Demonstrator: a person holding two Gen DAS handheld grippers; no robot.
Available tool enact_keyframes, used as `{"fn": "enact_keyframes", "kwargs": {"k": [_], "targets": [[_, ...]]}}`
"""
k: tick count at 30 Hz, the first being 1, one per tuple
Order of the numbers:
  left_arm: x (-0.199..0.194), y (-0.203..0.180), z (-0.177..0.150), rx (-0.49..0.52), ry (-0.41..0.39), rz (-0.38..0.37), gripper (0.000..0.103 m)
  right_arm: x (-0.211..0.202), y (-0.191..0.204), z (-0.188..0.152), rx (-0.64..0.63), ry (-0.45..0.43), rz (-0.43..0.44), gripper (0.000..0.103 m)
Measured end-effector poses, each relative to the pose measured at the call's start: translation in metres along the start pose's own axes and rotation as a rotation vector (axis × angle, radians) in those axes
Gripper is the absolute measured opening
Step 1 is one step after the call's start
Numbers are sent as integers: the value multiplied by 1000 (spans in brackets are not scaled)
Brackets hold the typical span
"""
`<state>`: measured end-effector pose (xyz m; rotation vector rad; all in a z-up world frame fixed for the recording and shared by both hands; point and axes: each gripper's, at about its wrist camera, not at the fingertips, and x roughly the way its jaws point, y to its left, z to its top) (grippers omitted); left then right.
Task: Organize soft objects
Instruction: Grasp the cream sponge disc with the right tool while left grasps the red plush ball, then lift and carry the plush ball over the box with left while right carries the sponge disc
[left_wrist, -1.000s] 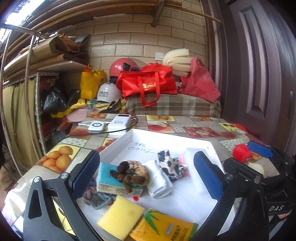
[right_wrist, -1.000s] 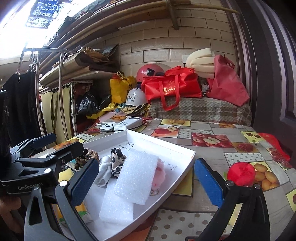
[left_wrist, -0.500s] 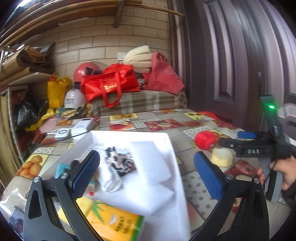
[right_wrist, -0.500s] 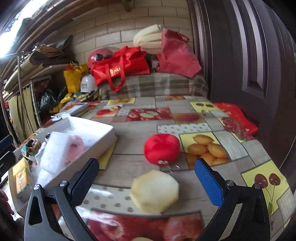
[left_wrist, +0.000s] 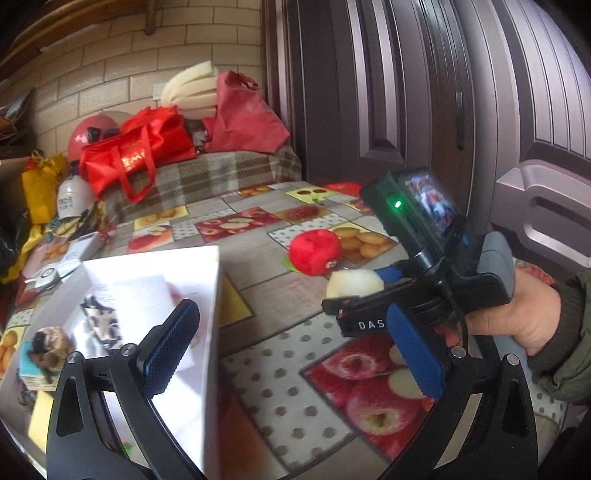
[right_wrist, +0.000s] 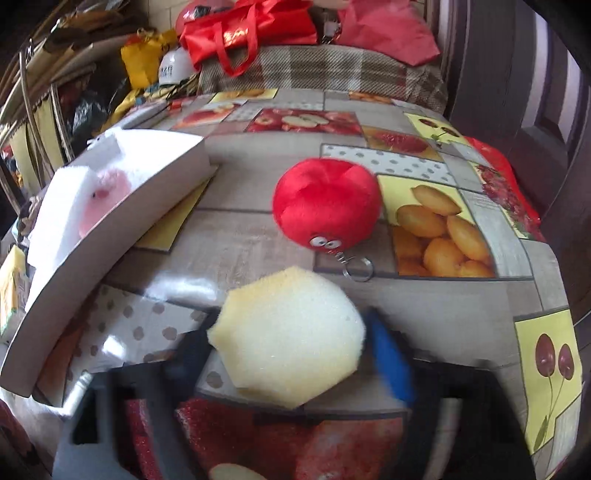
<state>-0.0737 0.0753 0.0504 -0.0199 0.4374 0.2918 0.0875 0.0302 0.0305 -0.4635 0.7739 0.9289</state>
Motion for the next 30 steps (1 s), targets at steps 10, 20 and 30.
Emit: {"fn": "enact_keyframes", "kwargs": {"k": [10,20,30], "targets": [[90,-24,27,10,170,-5,102,-35,-132,-33,341,-60,-47,60],[183,-34,64,21,246,57,102,-37,-138,-34,385,-93,16,60],[200,-29,66,-5,278,16,58,-38,-142,-36,406,-107,42,60]]}}
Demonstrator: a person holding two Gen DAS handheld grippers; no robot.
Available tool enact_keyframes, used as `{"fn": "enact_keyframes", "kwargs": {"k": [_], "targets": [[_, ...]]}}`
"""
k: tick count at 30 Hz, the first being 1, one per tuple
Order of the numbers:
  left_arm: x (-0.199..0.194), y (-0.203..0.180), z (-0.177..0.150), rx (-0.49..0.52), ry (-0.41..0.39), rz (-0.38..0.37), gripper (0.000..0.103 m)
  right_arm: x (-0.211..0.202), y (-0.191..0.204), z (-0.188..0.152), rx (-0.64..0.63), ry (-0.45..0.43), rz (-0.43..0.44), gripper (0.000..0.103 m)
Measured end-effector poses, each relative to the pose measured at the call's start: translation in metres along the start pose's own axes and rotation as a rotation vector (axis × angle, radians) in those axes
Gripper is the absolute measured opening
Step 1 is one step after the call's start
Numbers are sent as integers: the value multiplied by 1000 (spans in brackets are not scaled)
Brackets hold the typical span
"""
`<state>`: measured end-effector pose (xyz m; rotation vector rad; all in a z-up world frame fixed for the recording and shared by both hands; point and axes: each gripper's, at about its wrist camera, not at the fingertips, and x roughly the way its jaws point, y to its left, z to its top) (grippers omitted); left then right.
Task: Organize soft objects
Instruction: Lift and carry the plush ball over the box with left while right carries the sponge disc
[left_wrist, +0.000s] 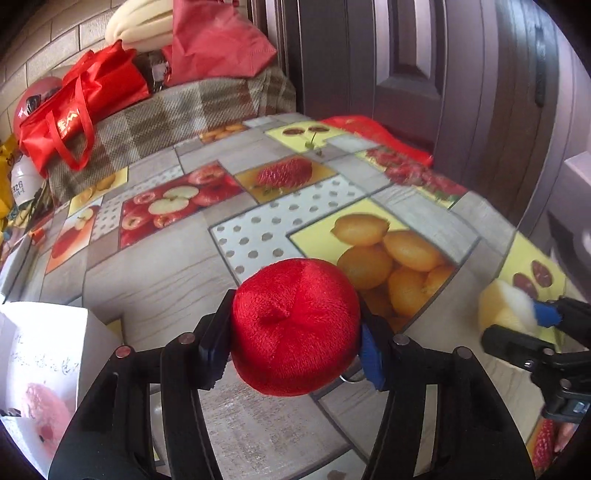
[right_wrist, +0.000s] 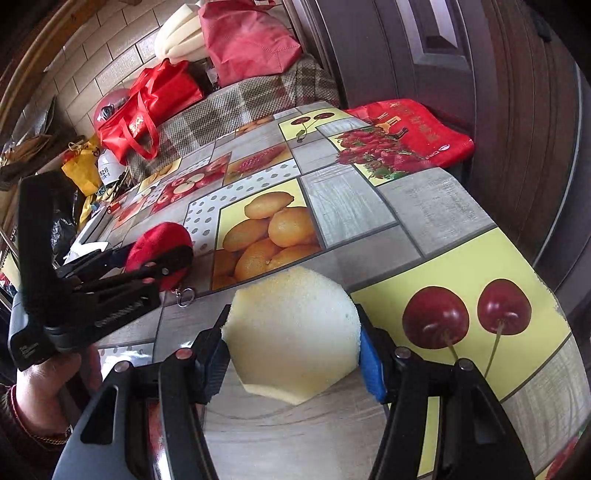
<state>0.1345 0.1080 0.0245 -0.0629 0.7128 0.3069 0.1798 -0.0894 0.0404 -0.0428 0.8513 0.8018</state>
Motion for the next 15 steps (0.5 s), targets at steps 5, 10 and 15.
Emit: {"fn": "enact_keyframes", "kwargs": {"k": [5,10,15], "targets": [[-28,-13,-13,47,-87,-4,58,-1,-2,0,10,-8,-10,60],[-67,-26,-33,90,-158,-35,58,-4,-3,0,16,-23,-38,60],[-99,-34,-56,118,-197,-72,58,-16,-1,-2,12,-92,-68,60]]}}
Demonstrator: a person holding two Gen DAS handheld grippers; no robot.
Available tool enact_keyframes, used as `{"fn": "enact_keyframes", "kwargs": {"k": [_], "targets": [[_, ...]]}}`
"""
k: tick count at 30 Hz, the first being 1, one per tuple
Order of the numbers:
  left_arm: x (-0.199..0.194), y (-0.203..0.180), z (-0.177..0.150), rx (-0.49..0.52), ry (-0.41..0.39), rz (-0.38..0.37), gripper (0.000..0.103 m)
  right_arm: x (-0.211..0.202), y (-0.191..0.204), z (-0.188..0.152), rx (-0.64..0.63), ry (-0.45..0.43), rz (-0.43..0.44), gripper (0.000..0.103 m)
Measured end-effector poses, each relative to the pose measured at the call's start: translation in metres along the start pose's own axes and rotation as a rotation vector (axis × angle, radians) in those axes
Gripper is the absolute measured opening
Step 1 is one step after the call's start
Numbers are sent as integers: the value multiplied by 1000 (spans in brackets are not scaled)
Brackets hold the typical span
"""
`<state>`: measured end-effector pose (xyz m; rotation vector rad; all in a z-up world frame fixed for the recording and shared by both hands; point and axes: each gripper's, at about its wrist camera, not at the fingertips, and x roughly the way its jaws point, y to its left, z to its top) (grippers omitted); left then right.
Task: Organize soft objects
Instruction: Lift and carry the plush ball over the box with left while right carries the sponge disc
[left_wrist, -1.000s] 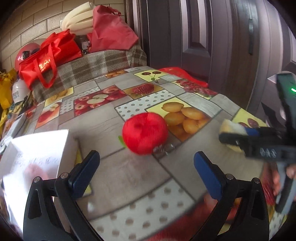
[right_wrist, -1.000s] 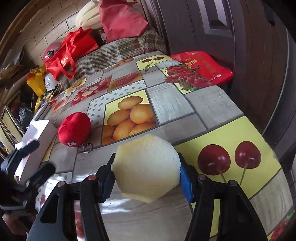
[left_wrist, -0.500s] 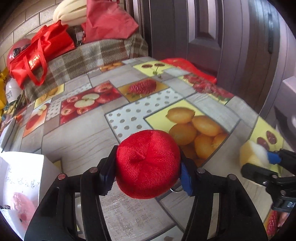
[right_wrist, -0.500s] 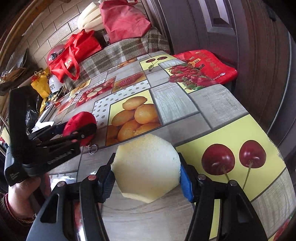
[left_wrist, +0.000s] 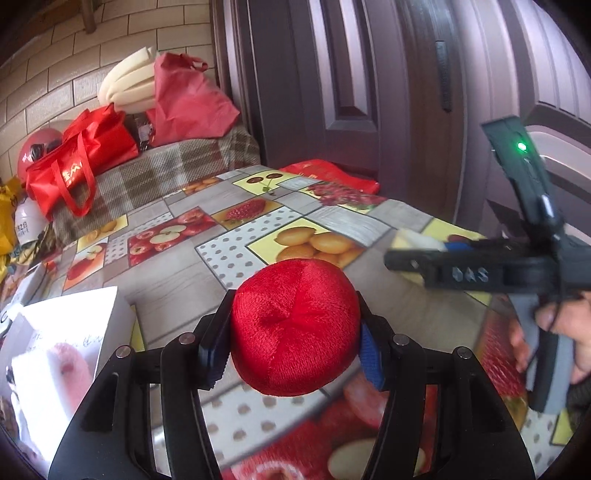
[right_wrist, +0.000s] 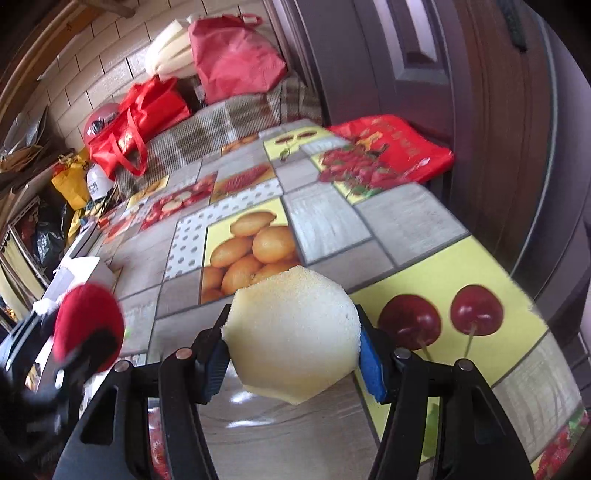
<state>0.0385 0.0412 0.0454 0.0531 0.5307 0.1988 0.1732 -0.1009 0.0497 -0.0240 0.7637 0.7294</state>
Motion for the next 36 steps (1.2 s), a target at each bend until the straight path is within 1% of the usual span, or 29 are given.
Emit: {"fn": "enact_keyframes", "kwargs": {"k": [3,7,10,13,18,21,24,27,32,36], "targets": [[-14,0,-7,-8,-12,-15,58,-14,6,-2,-29,-82,-48,60],[-33,7,-16,-45,-19,-40,58,-30,21,-5,-96,-187,-103,60],[-53,9,-26,-44,-44,-37,58,-38,34,-9,-153,-234,-126,60],[-78,9,-39,-26,-76,-31,58,-44,45,-14,-187,-267,-129,60],[-117,22,-59,-46,-113,-6,58,-54,63,-25,-214,-312,-84,60],[-134,37,-68,-64,-124,36,58,-58,76,-31,-256,-340,-62,60],[-146,58,-77,-91,-129,96,58,-59,87,-33,-267,-335,-34,60],[-156,82,-86,-151,-133,146,58,-58,96,-35,-296,-337,-28,60],[-173,117,-100,-251,-150,224,58,-59,99,-38,-295,-338,-16,60],[-183,136,-111,-318,-163,251,58,-59,101,-39,-294,-338,-8,60]]}}
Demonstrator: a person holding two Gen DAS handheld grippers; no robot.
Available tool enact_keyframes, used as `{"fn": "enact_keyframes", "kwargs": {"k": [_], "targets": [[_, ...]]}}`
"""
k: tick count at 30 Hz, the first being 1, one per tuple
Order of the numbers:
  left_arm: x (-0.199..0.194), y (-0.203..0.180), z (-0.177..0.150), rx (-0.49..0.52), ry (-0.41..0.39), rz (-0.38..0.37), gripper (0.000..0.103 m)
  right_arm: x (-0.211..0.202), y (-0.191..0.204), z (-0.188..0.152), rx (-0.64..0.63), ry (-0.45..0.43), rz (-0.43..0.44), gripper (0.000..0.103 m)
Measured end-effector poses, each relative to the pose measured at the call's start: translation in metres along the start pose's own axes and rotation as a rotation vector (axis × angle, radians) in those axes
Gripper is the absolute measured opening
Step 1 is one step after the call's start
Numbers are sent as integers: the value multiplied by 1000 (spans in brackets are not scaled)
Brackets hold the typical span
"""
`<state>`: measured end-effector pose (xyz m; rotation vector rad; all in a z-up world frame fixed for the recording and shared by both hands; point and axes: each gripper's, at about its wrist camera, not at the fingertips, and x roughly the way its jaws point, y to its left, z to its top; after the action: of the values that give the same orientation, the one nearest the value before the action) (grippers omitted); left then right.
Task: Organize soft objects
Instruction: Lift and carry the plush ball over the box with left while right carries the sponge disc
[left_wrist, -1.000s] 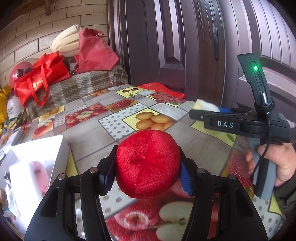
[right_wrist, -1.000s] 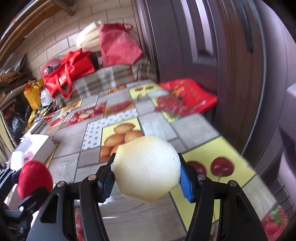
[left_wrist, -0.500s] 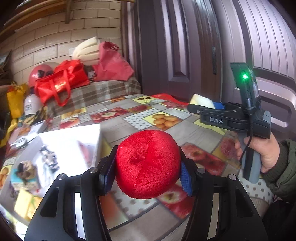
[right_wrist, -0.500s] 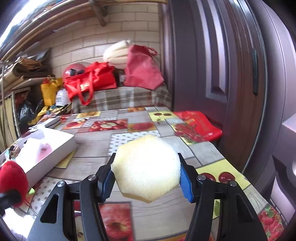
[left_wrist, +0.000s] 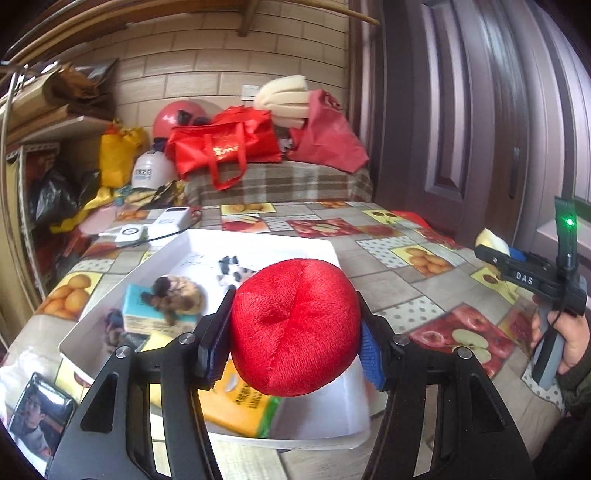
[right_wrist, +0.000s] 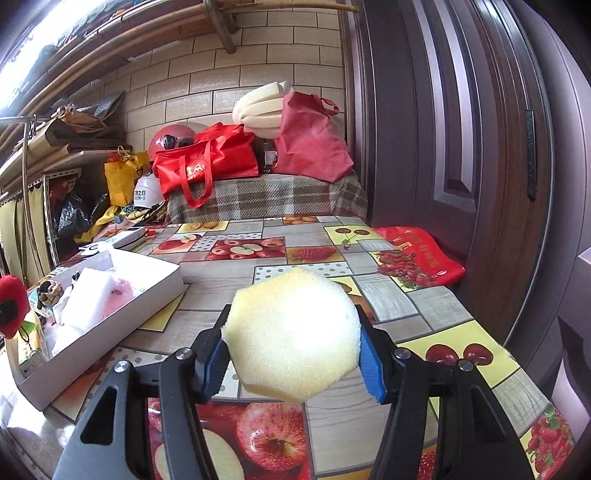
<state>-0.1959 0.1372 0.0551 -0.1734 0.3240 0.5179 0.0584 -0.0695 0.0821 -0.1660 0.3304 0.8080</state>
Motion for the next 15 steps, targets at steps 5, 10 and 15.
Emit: {"fn": "enact_keyframes", "kwargs": {"k": [5,10,15], "targets": [[-6,9,1,-11,-19,13,58,-1,4,-1,-5,-4,16,60],[-11,10,0,-11,-36,25,58,-3,14,-1,-10,-6,50,60],[-15,13,1,-34,-53,39,58,-7,27,-1,-32,-21,86,60]]}}
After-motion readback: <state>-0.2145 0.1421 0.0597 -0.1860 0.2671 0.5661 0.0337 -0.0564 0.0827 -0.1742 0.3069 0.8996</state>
